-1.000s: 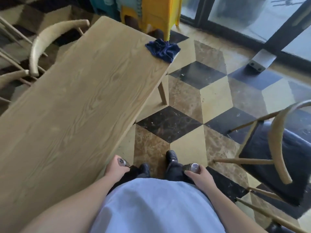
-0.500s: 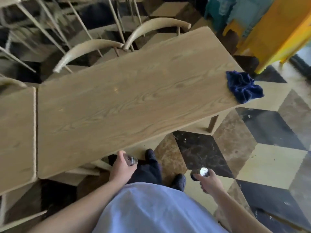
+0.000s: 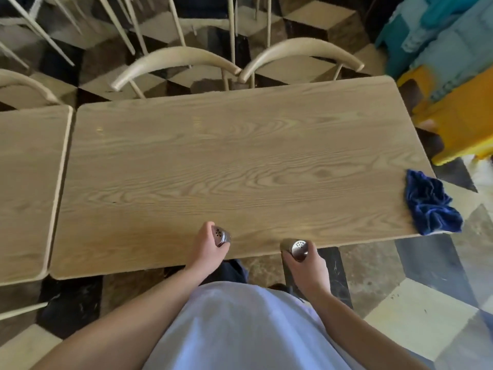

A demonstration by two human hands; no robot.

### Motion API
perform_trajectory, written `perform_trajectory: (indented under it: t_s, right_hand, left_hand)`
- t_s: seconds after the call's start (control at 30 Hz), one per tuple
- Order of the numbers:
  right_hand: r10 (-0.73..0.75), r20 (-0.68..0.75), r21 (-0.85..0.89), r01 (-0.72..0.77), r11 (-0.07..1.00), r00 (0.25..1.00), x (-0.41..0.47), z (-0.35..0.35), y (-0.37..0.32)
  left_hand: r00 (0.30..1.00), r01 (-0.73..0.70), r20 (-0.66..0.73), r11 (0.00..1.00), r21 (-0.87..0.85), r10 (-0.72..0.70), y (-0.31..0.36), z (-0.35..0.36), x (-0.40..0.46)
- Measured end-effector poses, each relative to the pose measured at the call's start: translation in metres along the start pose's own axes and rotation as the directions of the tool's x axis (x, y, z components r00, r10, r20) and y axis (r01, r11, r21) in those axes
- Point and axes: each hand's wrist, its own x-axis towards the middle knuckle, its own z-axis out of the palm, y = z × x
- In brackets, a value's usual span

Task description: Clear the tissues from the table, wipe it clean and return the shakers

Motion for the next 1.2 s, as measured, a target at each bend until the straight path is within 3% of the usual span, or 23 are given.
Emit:
perform_trajectory:
  t_s: [0.23,0.33,0.47,0.57,0.87,1.2]
  right_hand:
    - [-0.047,0.018,-0.232,0.05,0.971,0.999,0.054,-0.002,-0.05]
    - [-0.079,0.02,-0.259,0.082,0.963,0.997,0.078,-0.003,-0.067]
    - [-0.119,0.078,-0.273,0.136,0.952,0.99,0.117,-0.007,-0.098]
    - [-0.115,0.112,-0.303,0.144,0.942,0.987,0.148,-0.01,-0.128]
    - [-0.094,0.125,-0.322,0.13,0.938,0.988,0.199,-0.007,-0.186]
    - [-0.076,0.122,-0.319,0.111,0.941,0.99,0.217,0.001,-0.215]
  left_hand:
    - [0.99,0.14,-0.022,0.99,-0.001,-0.14,0.022,0.001,0.049]
    - [0.987,0.131,-0.09,0.991,-0.016,-0.132,0.037,0.005,0.061]
    - [0.956,0.21,-0.178,0.967,-0.143,-0.234,0.056,0.005,0.076]
    - [0.94,0.242,-0.212,0.96,-0.141,-0.268,0.067,0.0,0.092]
    - [0.93,0.196,-0.287,0.971,-0.138,-0.229,0.095,-0.018,0.158]
    - [0.947,0.162,-0.271,0.984,-0.071,-0.175,0.106,-0.026,0.192]
